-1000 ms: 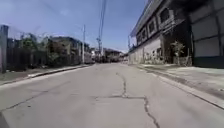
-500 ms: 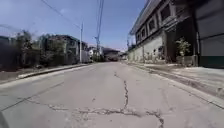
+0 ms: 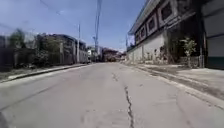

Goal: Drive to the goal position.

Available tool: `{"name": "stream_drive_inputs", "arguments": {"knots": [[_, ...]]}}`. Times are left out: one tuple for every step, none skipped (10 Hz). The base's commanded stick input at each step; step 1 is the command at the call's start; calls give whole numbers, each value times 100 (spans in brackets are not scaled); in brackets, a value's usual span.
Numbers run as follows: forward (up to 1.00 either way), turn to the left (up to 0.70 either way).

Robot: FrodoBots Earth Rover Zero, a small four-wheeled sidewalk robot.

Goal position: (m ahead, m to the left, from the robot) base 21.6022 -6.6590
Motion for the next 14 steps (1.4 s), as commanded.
{"name": "stream_drive_inputs", "arguments": {"knots": [[100, 0], [100, 0], [100, 0], [100, 0], [100, 0], [100, 0], [100, 0], [100, 0], [100, 0], [100, 0], [100, 0], [100, 0], [100, 0], [100, 0]]}}
